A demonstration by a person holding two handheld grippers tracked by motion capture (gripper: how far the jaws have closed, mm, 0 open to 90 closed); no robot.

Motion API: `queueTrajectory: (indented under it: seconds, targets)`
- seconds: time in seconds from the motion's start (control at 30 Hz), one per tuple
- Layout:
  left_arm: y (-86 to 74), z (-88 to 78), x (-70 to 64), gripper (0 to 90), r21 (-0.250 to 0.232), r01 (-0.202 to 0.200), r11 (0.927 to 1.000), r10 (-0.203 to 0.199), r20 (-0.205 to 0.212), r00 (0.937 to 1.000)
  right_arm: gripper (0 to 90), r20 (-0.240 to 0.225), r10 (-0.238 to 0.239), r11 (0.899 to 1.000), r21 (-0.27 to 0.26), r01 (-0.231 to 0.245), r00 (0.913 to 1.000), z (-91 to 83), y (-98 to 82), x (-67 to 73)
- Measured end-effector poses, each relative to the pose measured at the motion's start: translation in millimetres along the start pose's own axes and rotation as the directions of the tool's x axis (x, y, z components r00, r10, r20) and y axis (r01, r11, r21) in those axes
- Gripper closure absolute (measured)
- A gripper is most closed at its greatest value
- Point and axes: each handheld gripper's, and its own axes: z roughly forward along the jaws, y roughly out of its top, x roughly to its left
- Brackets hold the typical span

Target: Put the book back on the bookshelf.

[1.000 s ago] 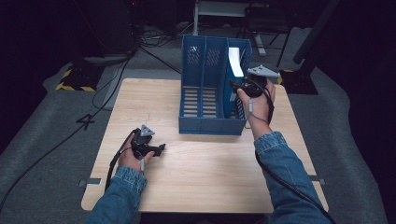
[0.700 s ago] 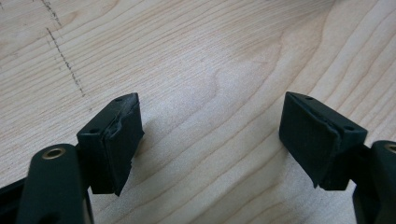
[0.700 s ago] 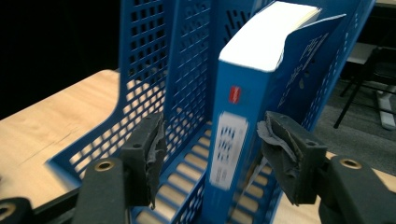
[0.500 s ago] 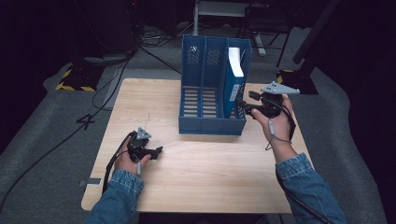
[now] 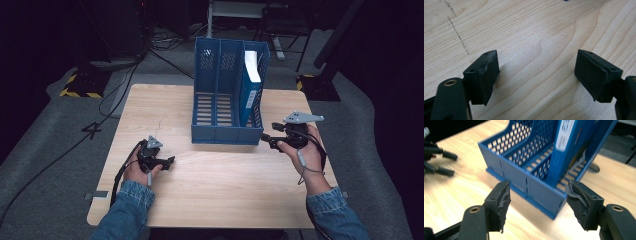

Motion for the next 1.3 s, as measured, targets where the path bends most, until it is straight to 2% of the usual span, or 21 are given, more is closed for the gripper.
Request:
queueTrajectory:
  seconds: [0.23,0.37,0.47,0.5,0.6,0.73,0.83,0.93,1.03,1.1,1.13,1.17,1.3]
  targets:
    - [0.2,0.4,0.0,20.3,-0.002,-0.001,1.0,0.001,-0.001,1.0,35.3,-0.052,0.004,0.995,0.098,0.002,0.9986,13.3,-32.6,1.7]
    - [0.2,0.5,0.0,20.3,-0.003,-0.001,1.0,0.001,-0.001,1.0,34.7,-0.026,-0.007,0.991,0.135,0.01,0.9996,22.0,-49.0,0.0]
    - [0.2,0.8,-0.2,20.3,-0.005,0.002,1.0,-0.002,0.0,1.0,34.7,-0.039,0.027,0.988,0.151,-0.021,0.9989,30.4,-63.6,-2.4]
    - [0.2,0.9,-0.2,20.3,-0.006,0.002,1.0,-0.002,0.0,1.0,34.6,-0.037,0.026,0.984,0.176,-0.019,0.999,34.2,-68.7,-3.4]
    - [0.4,0.9,-0.1,20.3,-0.005,0.0,1.0,0.0,-0.002,1.0,34.0,-0.03,0.014,0.981,0.196,-0.008,0.9995,40.3,-78.7,-5.3]
    - [0.7,1.0,0.1,20.2,-0.002,-0.003,1.0,0.003,-0.003,1.0,33.4,-0.041,0.016,0.979,0.205,-0.007,0.999,48.3,-91.5,-6.1]
    - [1.0,1.1,0.2,20.1,-0.001,-0.006,1.0,0.006,-0.005,1.0,31.9,-0.046,0.006,0.981,0.192,0.003,0.9989,55.4,-102.6,-5.6]
    - [1.3,1.5,0.0,20.0,-0.002,-0.003,1.0,0.003,-0.002,1.0,30.3,-0.038,0.003,0.981,0.196,0.004,0.9993,59.8,-109.5,-6.3]
    - [1.8,1.7,0.1,19.9,0.001,-0.005,1.0,0.005,-0.001,1.0,25.7,-0.032,-0.005,0.979,0.202,0.012,0.9995,63.3,-114.6,-7.8]
    - [1.8,2.0,-0.1,19.9,-0.001,-0.003,1.0,0.003,-0.002,1.0,19.6,-0.023,-0.021,0.983,0.184,0.025,0.9995,64.9,-117.8,-9.0]
    - [1.8,2.0,-0.1,19.9,-0.001,-0.003,1.0,0.003,-0.002,1.0,19.6,-0.023,-0.021,0.983,0.184,0.025,0.9995,64.9,-117.8,-9.0]
    - [1.9,2.2,0.0,19.9,-0.001,-0.003,1.0,0.003,-0.001,1.0,11.9,-0.026,-0.028,0.985,0.17,0.032,0.9993,66.7,-120.6,-9.6]
    - [2.2,2.4,0.0,19.8,-0.001,-0.004,1.0,0.004,0.0,1.0,10.0,-0.034,-0.026,0.987,0.16,0.031,0.9991,68.5,-121.4,-10.0]
